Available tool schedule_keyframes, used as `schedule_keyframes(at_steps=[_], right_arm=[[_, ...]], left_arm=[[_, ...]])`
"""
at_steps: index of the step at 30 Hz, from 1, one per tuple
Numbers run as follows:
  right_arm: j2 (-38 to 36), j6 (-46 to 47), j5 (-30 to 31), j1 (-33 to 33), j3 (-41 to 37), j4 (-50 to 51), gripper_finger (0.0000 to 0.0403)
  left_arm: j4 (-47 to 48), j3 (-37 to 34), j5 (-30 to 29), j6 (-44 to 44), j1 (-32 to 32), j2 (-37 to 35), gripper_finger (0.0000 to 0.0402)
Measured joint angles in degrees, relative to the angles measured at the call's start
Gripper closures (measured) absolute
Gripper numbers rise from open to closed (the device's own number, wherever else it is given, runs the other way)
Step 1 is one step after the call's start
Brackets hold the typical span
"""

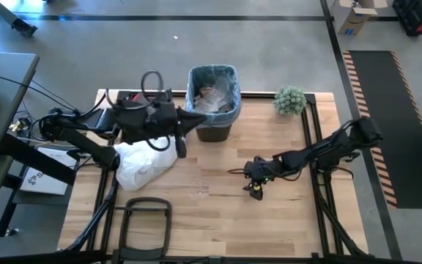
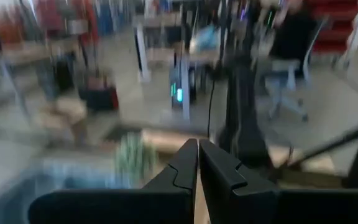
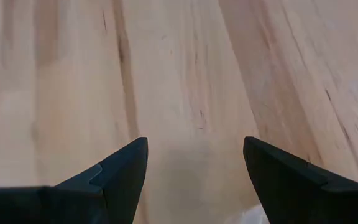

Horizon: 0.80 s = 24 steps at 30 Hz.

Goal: Place trash/remove bag and relplace

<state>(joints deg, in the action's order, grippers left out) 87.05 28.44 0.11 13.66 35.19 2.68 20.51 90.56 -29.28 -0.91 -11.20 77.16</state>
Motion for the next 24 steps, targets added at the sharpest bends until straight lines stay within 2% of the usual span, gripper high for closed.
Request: schedule_keyframes(at_steps=[3,7,13,15,19,24], right_arm=[[2.5,-1.9,1.4,0.0,0.4,0.0,0.0149],[4.0,0.5,4.7,0.8,0.7,2.8,0.0149],[-1.5,-1.4,19.4,7.3,0.4,3.7,0.0149],[-4.1,-0.7,22.8,9.0,0.5,7.3,0.0149],[-6.2,4.5,22.5,11.7,-0.2,14.9,0.0149],[-5.1,12.2,20.6,15.1,-5.2,13.9,0.0165]], left_arm=[[7.1,-2.0,0.0,-6.9,-0.1,0.0,0.0402],[9.1,-6.9,0.0,-14.2,-2.9,-0.1,0.0402],[5.8,-14.1,-2.3,-21.1,-10.1,-0.1,0.0402],[3.1,-16.1,-3.9,-23.3,-12.4,-0.1,0.0402],[-0.7,-18.8,-6.0,-25.2,-16.2,0.1,0.0402],[-4.0,-21.1,-8.9,-26.1,-19.5,1.1,0.0402]])
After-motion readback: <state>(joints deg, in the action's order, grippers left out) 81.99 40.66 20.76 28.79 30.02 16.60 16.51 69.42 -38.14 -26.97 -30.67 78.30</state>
